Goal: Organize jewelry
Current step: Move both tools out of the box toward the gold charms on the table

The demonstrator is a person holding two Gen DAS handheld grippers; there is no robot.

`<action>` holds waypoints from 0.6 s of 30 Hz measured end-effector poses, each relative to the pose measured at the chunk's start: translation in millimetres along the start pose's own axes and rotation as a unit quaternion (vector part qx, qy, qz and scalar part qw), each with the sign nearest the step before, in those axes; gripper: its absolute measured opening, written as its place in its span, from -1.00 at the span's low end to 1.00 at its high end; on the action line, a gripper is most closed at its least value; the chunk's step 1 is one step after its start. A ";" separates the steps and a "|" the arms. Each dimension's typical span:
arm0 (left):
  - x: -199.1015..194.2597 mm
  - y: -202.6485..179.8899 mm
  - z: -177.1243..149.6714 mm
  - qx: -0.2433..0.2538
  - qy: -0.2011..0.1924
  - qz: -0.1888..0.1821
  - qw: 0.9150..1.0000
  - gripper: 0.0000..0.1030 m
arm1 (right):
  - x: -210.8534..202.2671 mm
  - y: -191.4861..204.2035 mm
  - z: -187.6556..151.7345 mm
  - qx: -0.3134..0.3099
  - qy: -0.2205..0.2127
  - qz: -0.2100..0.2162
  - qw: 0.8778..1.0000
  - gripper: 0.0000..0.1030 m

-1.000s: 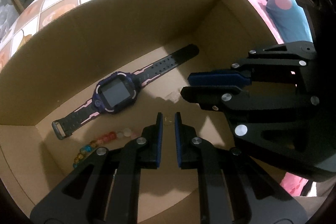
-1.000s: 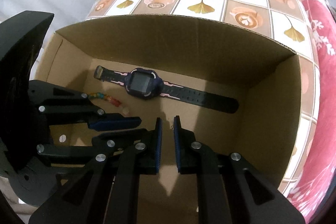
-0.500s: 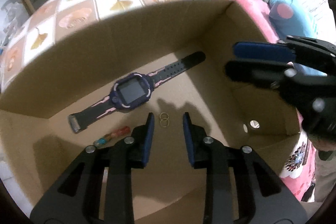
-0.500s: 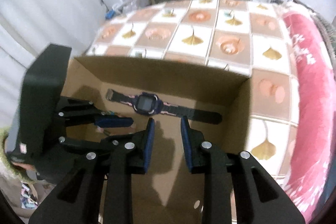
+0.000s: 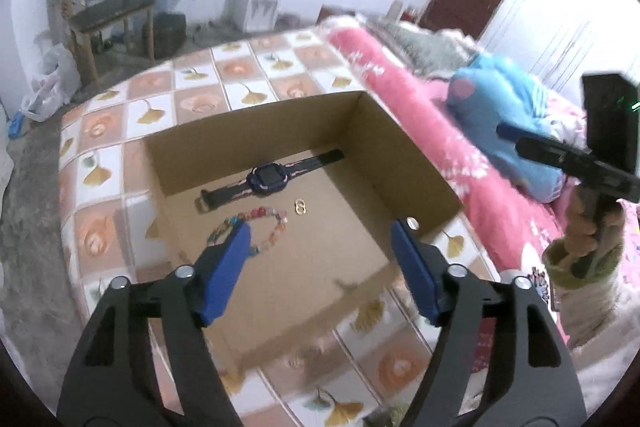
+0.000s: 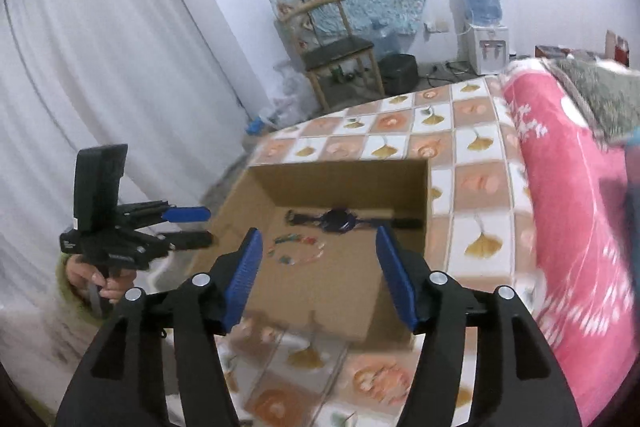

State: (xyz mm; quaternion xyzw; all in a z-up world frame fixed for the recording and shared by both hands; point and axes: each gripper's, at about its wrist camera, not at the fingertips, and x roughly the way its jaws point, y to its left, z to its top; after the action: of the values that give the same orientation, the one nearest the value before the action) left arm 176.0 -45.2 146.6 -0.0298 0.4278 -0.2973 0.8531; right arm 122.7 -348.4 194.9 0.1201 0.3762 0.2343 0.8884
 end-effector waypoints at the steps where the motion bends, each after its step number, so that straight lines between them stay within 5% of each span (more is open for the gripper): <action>1: -6.4 -1.8 -8.2 0.001 -0.009 0.003 1.000 0.38 | -2.8 -1.0 -17.9 0.007 0.002 0.004 1.000 0.14; 5: -19.6 -11.1 -60.0 0.008 -0.029 0.039 0.999 0.41 | 8.0 -9.1 -67.4 0.044 0.028 0.000 0.999 0.15; 12: 26.6 -17.5 -136.2 -0.012 0.027 0.069 0.997 0.41 | 68.2 -20.7 -146.5 0.137 0.125 0.004 0.983 0.15; 18: 58.0 -33.4 -163.4 0.023 0.055 0.095 0.994 0.41 | 95.3 3.2 -157.5 0.080 0.138 -0.033 0.987 0.15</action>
State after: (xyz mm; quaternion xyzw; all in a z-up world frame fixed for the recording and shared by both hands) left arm 64.3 -70.3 12.2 0.0473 0.4677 -0.2261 0.8532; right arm 65.4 -291.5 29.4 0.1444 0.5165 0.1883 0.8227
